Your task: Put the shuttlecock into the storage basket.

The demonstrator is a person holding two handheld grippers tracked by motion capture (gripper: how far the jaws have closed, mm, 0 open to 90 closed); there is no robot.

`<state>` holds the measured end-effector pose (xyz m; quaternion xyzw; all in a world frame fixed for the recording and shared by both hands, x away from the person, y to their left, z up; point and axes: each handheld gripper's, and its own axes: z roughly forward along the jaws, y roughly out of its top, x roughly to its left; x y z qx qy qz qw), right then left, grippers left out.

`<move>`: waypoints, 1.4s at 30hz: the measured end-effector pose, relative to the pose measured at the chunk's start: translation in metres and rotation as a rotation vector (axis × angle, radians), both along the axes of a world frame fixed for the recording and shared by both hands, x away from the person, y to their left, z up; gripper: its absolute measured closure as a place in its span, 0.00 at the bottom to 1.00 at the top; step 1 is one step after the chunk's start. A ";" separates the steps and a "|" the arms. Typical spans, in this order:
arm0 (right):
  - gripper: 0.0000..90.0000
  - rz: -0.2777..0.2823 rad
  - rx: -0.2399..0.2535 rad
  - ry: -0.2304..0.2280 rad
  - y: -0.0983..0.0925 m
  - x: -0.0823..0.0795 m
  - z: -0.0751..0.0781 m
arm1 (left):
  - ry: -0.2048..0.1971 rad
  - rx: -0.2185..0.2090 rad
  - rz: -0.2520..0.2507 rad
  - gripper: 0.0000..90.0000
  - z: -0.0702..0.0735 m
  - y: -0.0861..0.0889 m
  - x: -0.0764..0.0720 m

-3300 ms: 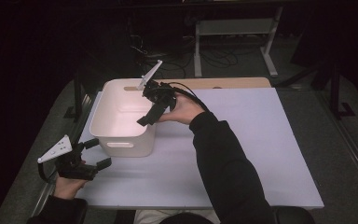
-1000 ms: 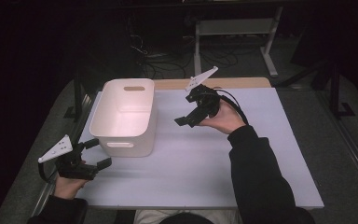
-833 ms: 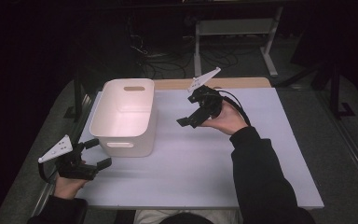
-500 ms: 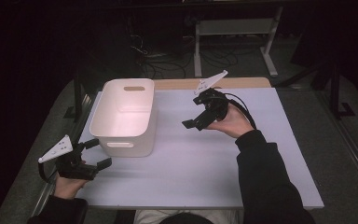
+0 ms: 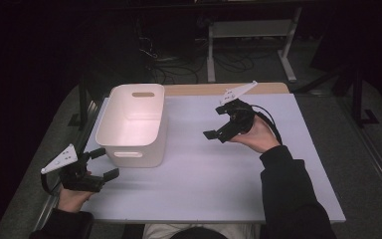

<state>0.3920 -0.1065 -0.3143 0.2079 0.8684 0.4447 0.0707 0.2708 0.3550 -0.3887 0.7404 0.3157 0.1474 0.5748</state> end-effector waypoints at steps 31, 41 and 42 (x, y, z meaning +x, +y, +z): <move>0.00 -0.077 0.034 0.033 -0.042 -0.018 -0.037 | 0.001 0.001 0.000 0.00 0.000 0.000 0.000; 0.00 -0.105 0.047 0.039 -0.055 -0.021 -0.039 | 0.003 0.001 0.002 0.00 0.000 0.000 0.000; 0.00 -0.106 0.048 0.039 -0.056 -0.022 -0.039 | 0.004 0.001 0.002 0.00 0.000 0.000 0.000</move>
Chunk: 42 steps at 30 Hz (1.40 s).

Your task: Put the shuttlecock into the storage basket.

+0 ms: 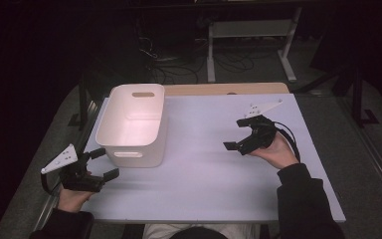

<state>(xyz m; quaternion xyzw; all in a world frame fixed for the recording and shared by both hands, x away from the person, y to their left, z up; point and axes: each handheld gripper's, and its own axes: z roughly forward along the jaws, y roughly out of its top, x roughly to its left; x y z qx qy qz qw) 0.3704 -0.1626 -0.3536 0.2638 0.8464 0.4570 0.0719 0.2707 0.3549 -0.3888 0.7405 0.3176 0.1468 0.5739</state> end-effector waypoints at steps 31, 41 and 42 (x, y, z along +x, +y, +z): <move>0.00 -0.078 0.061 0.032 -0.038 -0.023 -0.027 | 0.001 0.005 -0.001 0.00 0.000 0.000 0.000; 0.00 -0.102 0.070 0.029 -0.047 -0.034 -0.037 | 0.002 0.005 0.001 0.00 0.000 0.000 0.000; 0.00 -0.107 0.069 0.031 -0.048 -0.035 -0.038 | 0.003 0.004 0.002 0.00 0.000 0.000 0.000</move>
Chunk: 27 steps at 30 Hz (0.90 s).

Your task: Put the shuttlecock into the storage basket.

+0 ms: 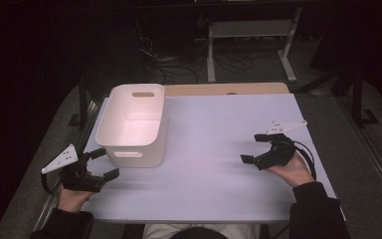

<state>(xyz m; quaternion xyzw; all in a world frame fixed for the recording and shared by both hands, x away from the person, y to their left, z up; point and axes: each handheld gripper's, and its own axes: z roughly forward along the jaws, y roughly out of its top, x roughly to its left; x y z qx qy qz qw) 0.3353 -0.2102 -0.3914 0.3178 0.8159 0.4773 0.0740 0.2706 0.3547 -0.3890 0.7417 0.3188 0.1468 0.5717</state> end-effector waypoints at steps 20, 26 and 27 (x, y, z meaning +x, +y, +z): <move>0.00 -0.077 0.036 -0.038 -0.028 -0.025 -0.020 | -0.001 -0.001 -0.003 0.00 0.000 0.000 0.000; 0.00 -0.092 0.038 -0.042 -0.037 -0.031 -0.027 | -0.001 0.000 -0.002 0.00 0.000 0.000 0.000; 0.00 -0.095 0.039 -0.039 -0.038 -0.032 -0.027 | -0.001 0.000 -0.002 0.00 0.000 0.000 0.000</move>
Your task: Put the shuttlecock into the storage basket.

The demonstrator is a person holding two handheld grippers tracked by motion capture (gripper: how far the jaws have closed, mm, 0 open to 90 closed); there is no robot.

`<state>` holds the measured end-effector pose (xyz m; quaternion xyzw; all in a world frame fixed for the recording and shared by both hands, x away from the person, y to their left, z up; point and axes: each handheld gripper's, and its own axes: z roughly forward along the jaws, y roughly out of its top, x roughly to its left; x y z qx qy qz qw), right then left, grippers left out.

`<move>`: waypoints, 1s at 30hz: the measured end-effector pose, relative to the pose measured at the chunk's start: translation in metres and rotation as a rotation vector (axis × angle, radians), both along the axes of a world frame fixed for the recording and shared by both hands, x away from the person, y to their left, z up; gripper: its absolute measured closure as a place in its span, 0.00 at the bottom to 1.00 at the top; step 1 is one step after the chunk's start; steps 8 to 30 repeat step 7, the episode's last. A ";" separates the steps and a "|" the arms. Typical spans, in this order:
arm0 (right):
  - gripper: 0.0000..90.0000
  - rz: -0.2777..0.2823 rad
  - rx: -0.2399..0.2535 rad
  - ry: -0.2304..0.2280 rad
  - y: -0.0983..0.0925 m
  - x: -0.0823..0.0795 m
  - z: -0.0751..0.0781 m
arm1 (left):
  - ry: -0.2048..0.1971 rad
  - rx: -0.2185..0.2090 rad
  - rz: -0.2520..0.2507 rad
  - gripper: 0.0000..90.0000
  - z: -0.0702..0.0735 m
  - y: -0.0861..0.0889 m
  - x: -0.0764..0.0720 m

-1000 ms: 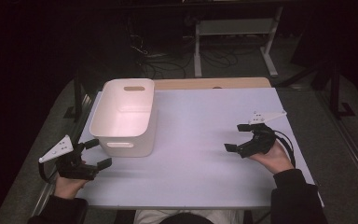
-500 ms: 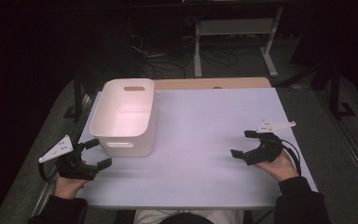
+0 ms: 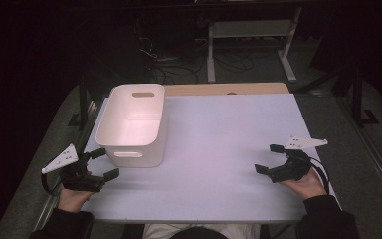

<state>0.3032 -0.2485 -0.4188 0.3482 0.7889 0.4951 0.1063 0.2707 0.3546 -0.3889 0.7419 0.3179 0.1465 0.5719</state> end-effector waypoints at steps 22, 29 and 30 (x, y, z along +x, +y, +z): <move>0.00 -0.018 0.018 -0.004 -0.008 -0.006 -0.004 | 0.000 0.000 -0.001 0.00 0.000 0.000 0.000; 0.00 -0.018 0.018 -0.004 -0.008 -0.006 -0.004 | 0.000 0.000 -0.001 0.00 0.000 0.000 0.000; 0.00 -0.018 0.018 -0.004 -0.008 -0.006 -0.004 | 0.000 0.000 -0.001 0.00 0.000 0.000 0.000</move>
